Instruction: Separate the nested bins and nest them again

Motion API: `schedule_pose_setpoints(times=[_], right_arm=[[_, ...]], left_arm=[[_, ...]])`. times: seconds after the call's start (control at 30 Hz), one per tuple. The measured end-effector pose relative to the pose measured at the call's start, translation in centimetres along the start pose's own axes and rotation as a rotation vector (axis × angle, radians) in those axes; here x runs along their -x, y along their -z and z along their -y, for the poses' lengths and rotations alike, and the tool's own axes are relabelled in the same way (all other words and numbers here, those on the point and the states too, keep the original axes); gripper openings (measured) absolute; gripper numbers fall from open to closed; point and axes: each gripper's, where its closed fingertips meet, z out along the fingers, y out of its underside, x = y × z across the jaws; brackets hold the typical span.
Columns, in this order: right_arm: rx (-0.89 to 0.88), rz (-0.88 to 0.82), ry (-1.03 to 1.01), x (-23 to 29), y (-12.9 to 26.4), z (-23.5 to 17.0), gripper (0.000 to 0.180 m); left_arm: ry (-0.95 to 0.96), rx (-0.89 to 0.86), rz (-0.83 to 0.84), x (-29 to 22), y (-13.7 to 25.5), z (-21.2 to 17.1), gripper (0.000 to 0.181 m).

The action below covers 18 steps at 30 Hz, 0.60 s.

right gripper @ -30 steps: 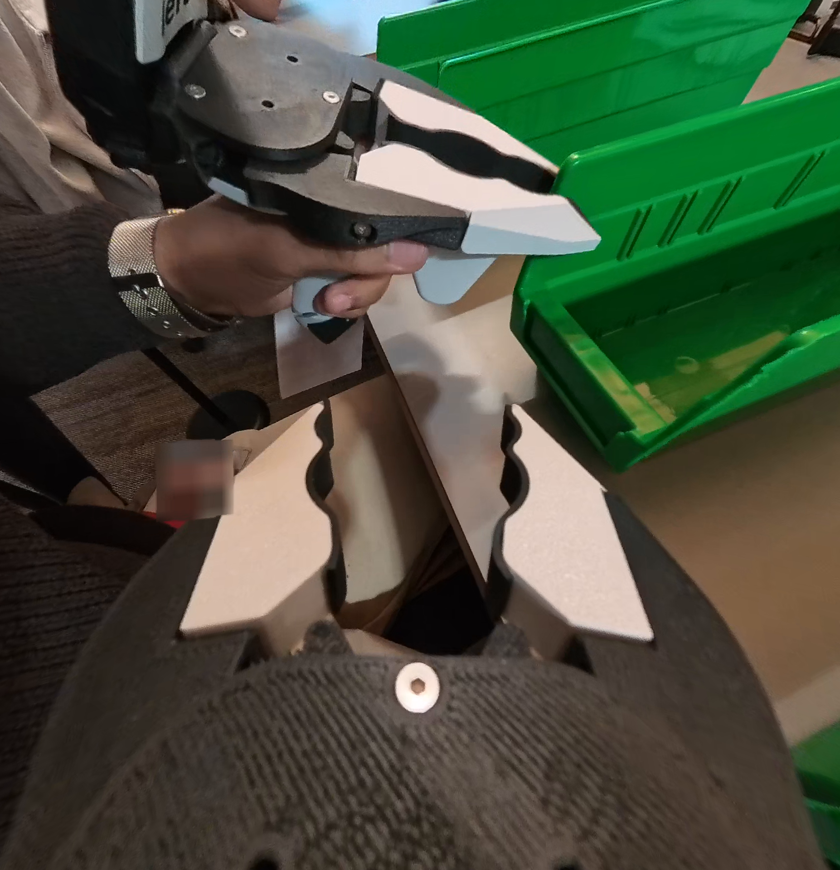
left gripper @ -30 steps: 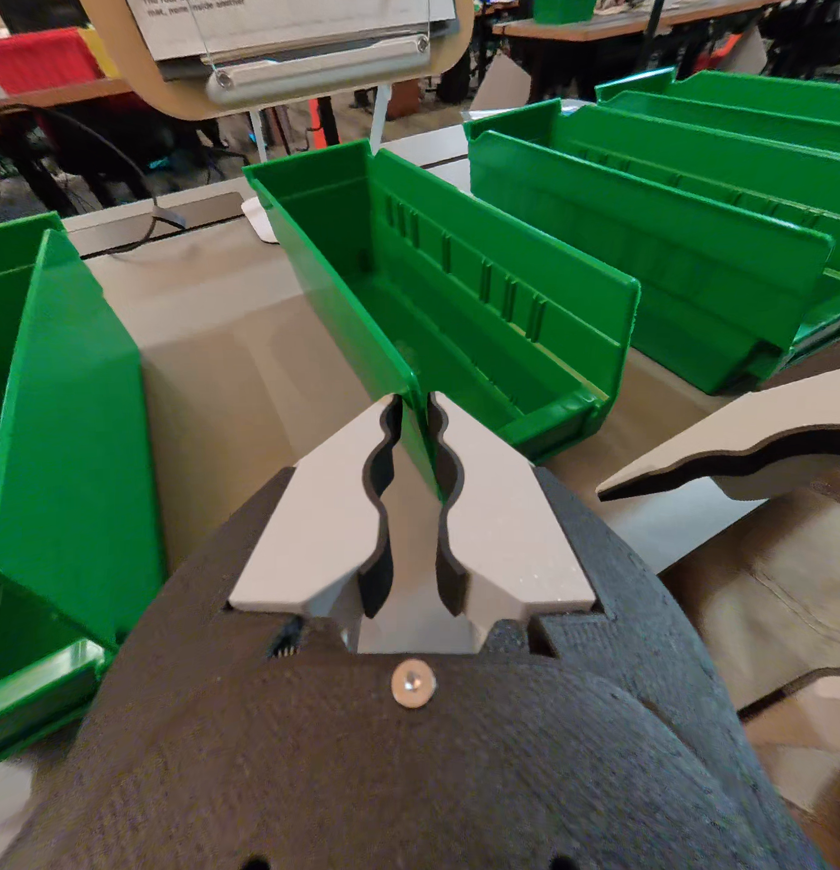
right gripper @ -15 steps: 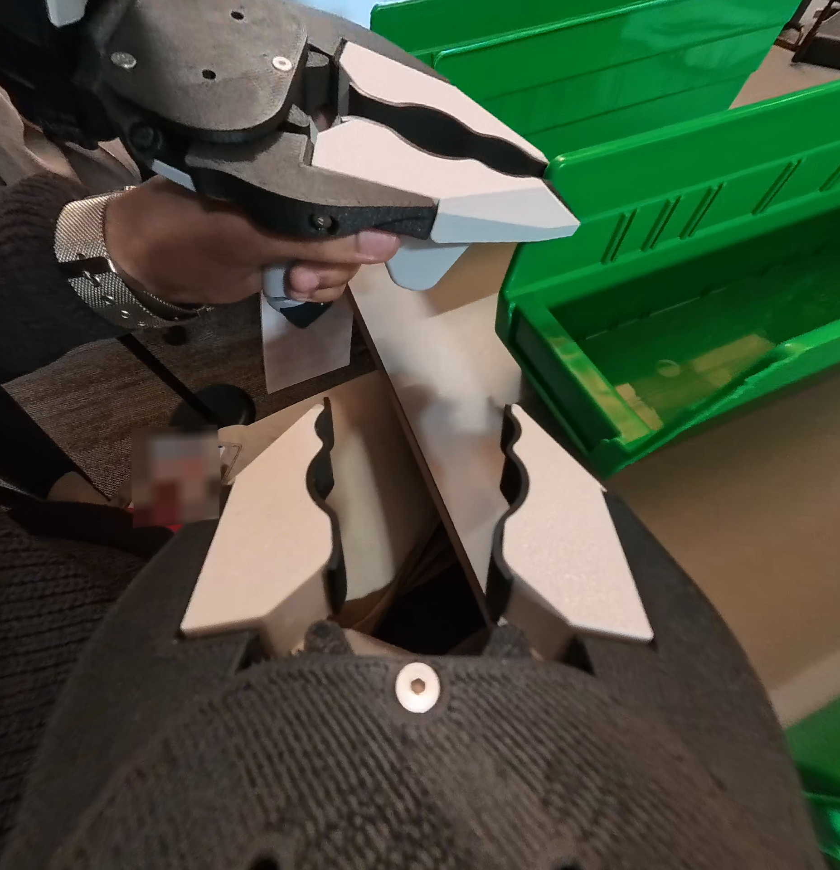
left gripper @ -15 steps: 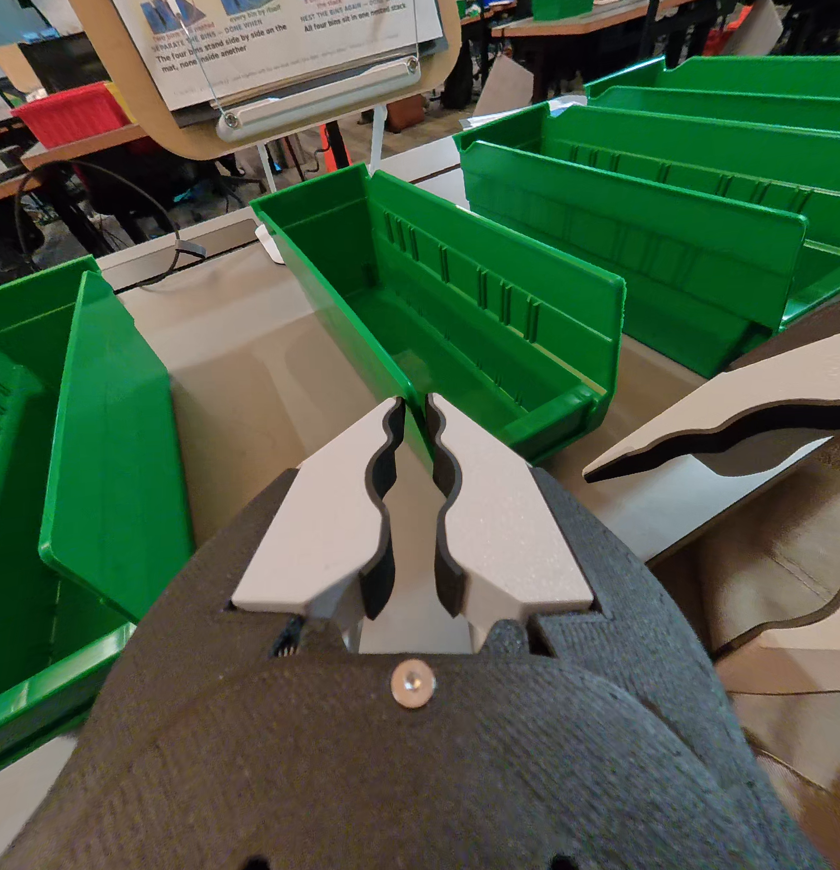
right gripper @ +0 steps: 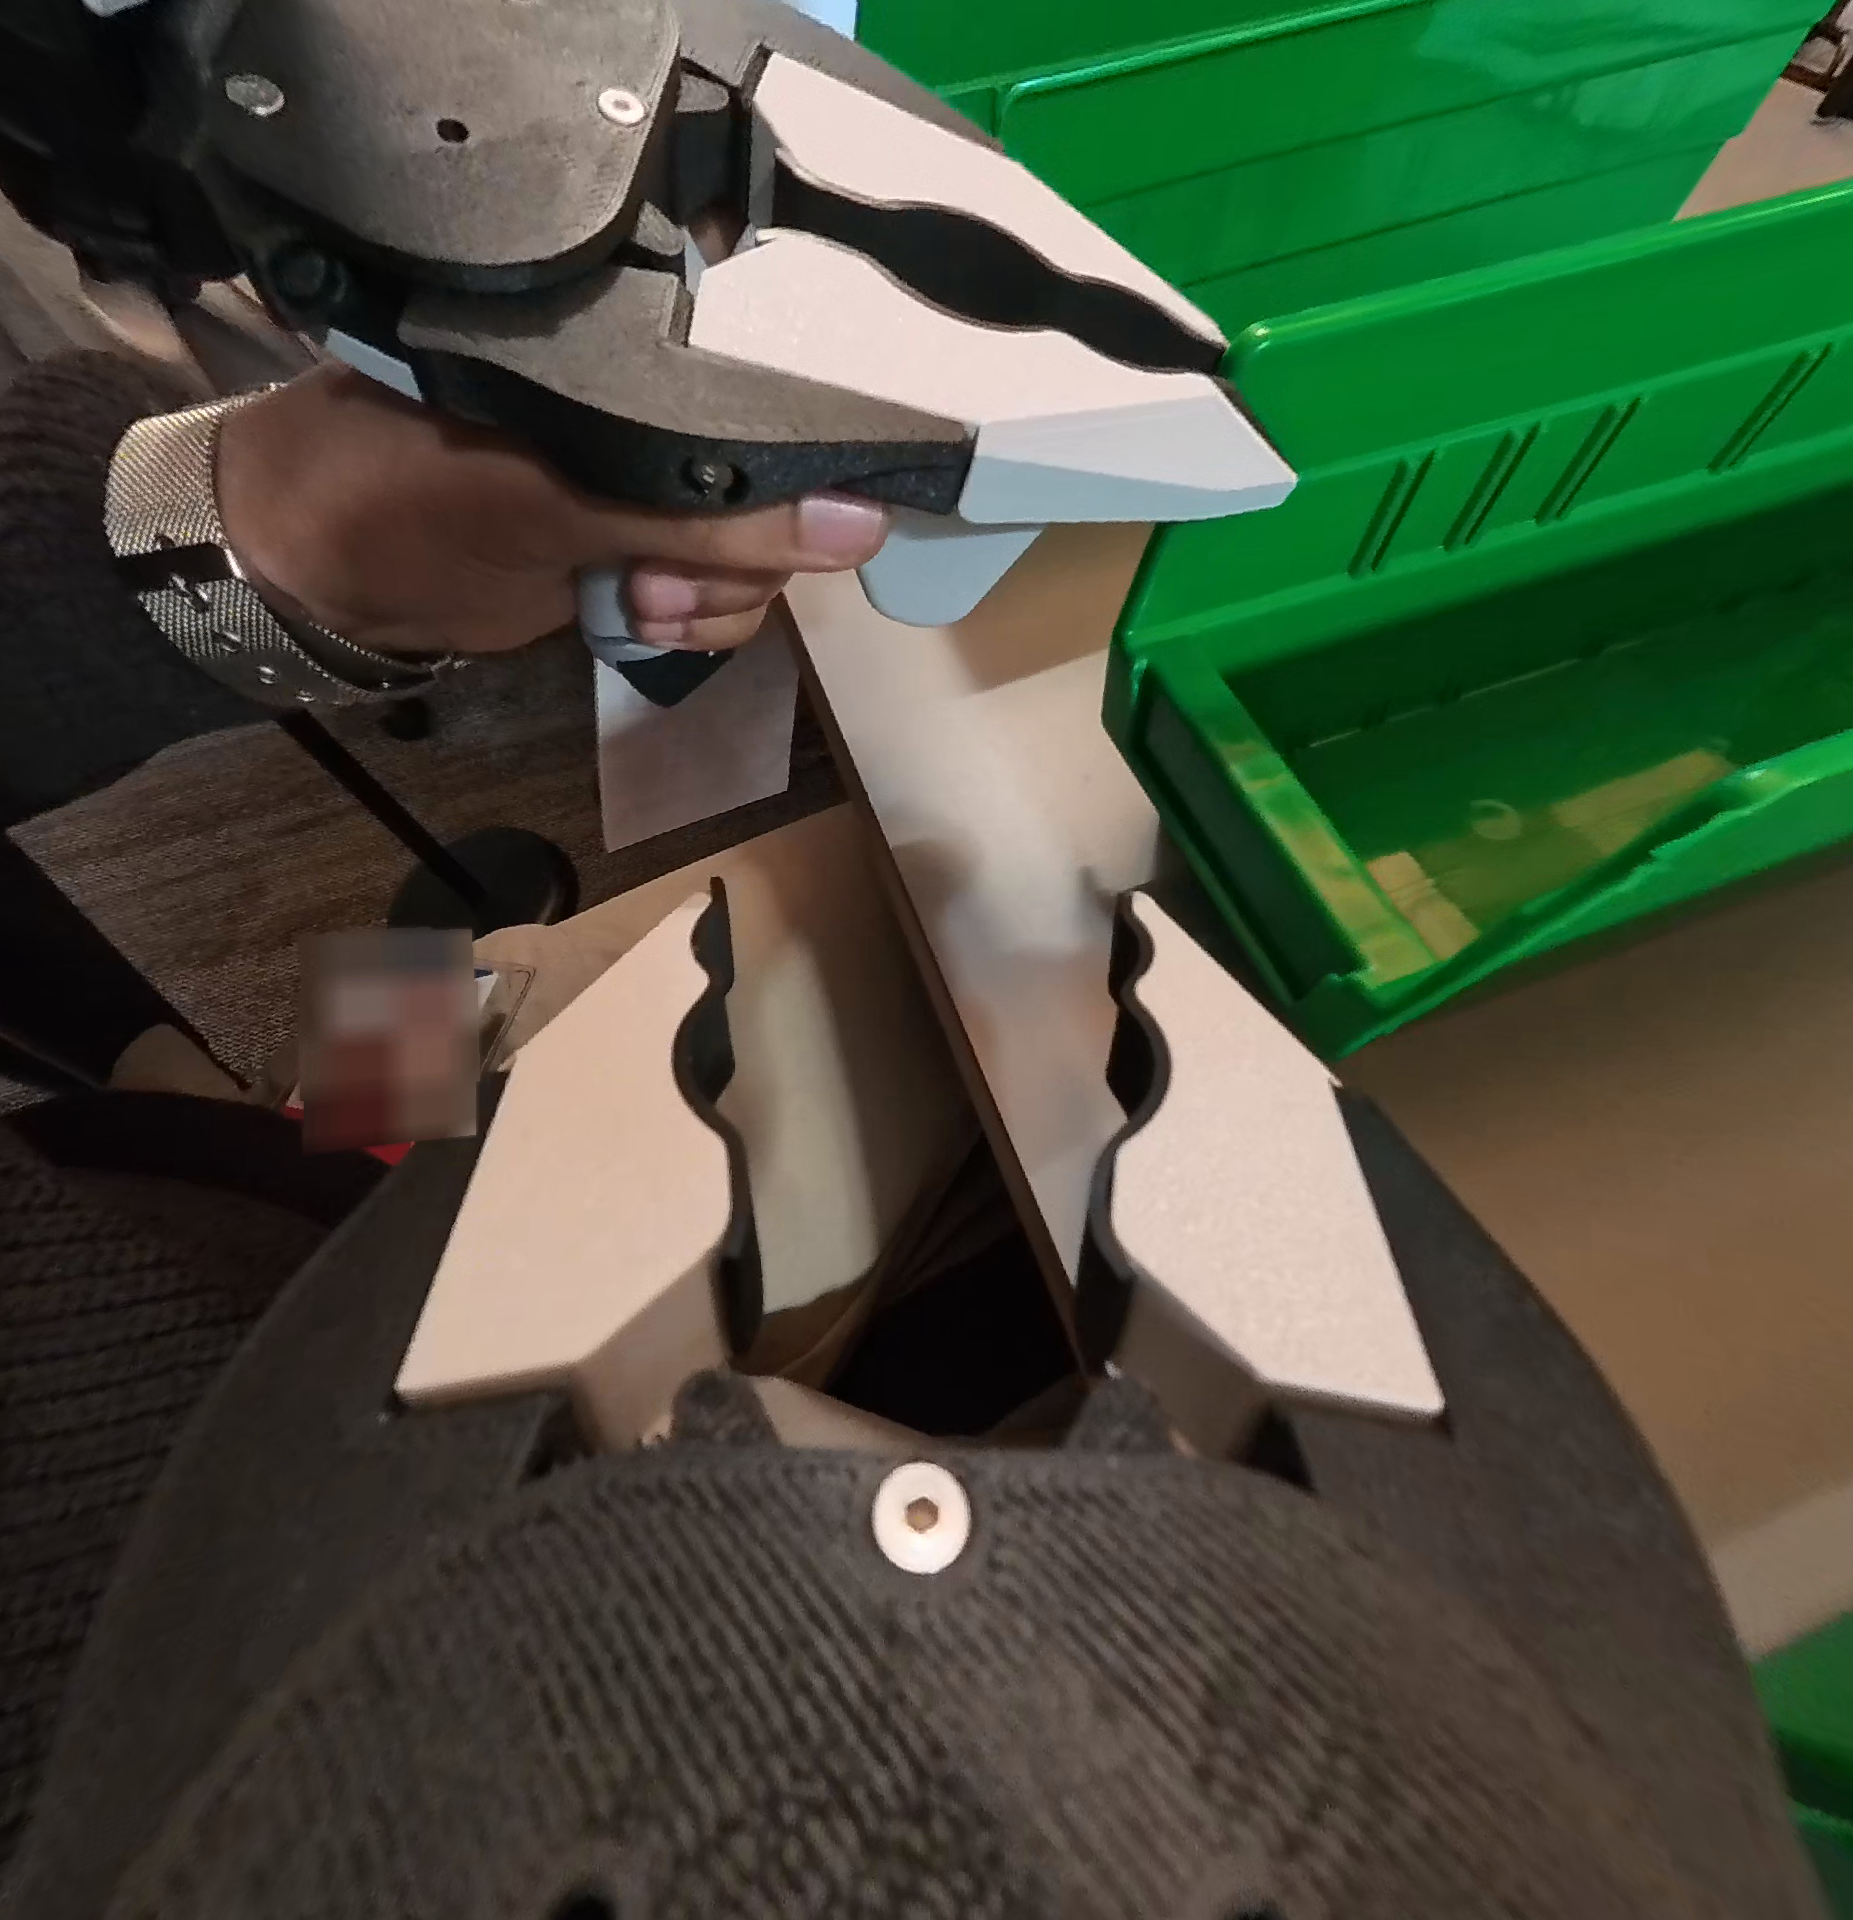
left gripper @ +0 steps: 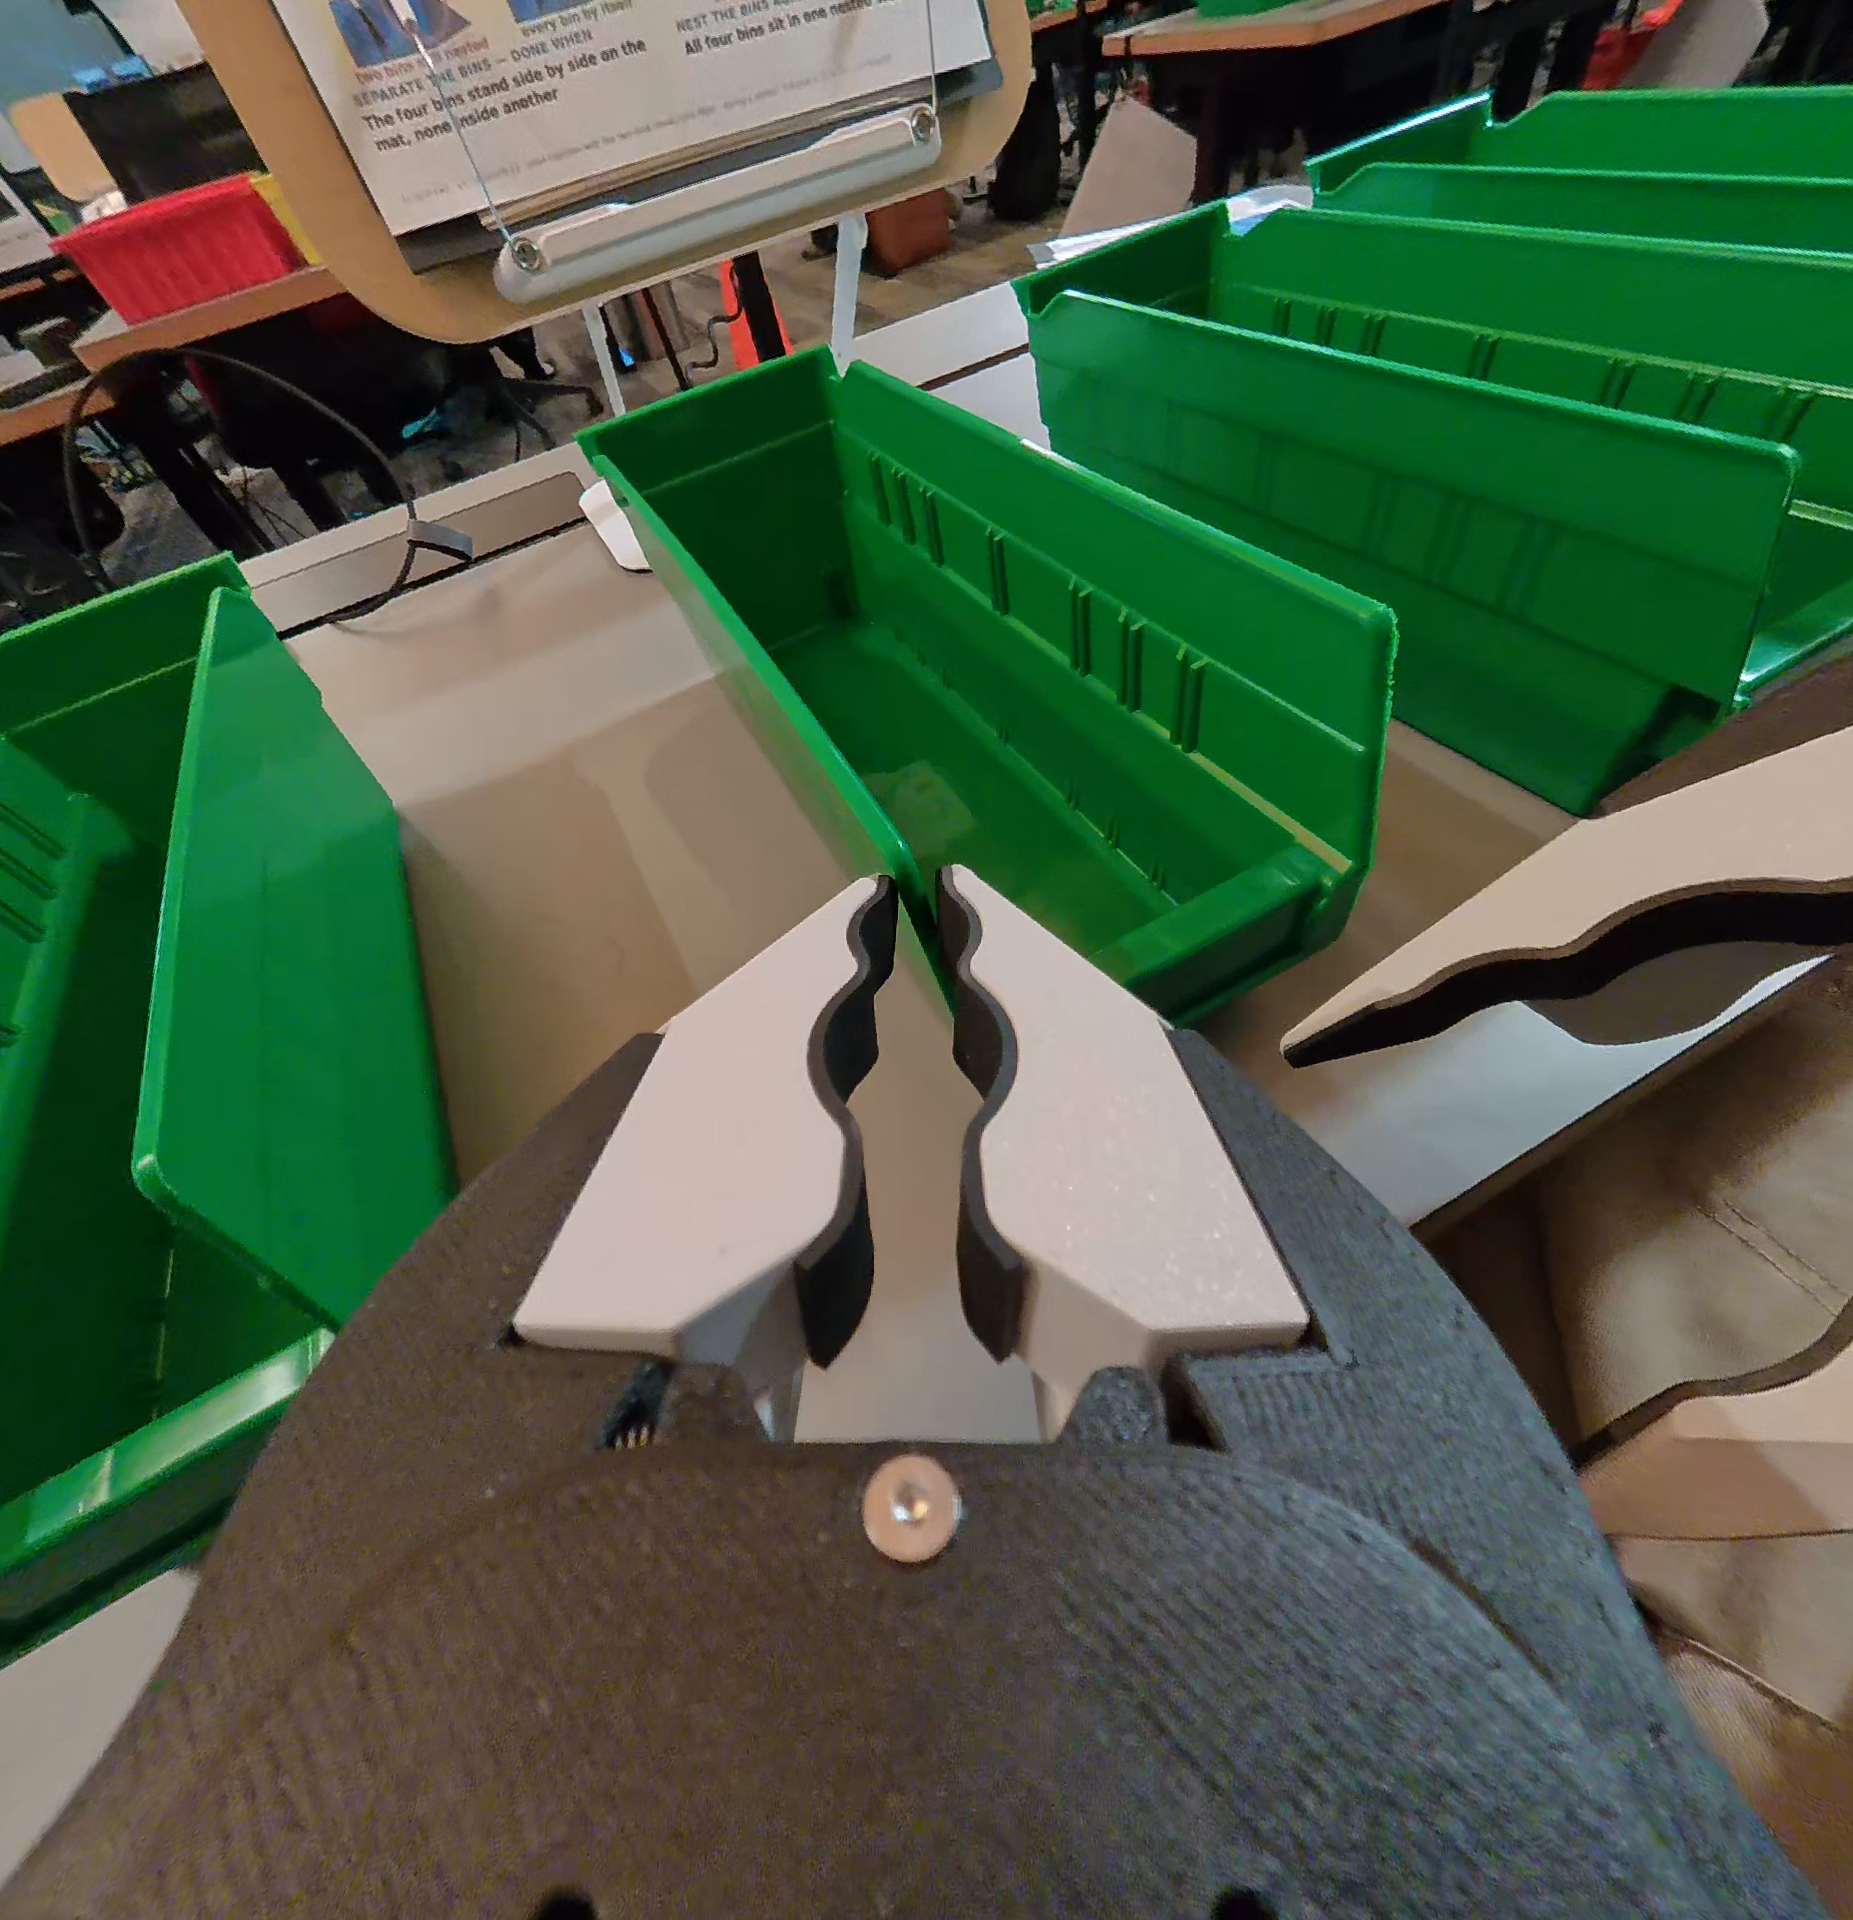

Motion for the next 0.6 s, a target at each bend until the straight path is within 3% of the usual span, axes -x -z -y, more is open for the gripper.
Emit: schedule_pose_setpoints(times=[0.2, 0.4, 0.6], right_arm=[[0.018, 0.035, -0.004, 0.6, -0.2, -0.3, 0.076], [0.026, 0.156, -0.039, 2.1, 0.2, -0.3, 0.095], [-0.082, 0.25, -0.089, 3.0, 1.7, 1.7, 0.094]], left_arm=[[-0.008, -0.011, -0.012, -0.1, 0.1, 0.0, 0.007], [0.029, -0.049, -0.064, -0.5, 0.4, 0.6, 0.019], [0.121, -0.116, -0.075, 0.2, 0.7, 1.6, 0.029]])
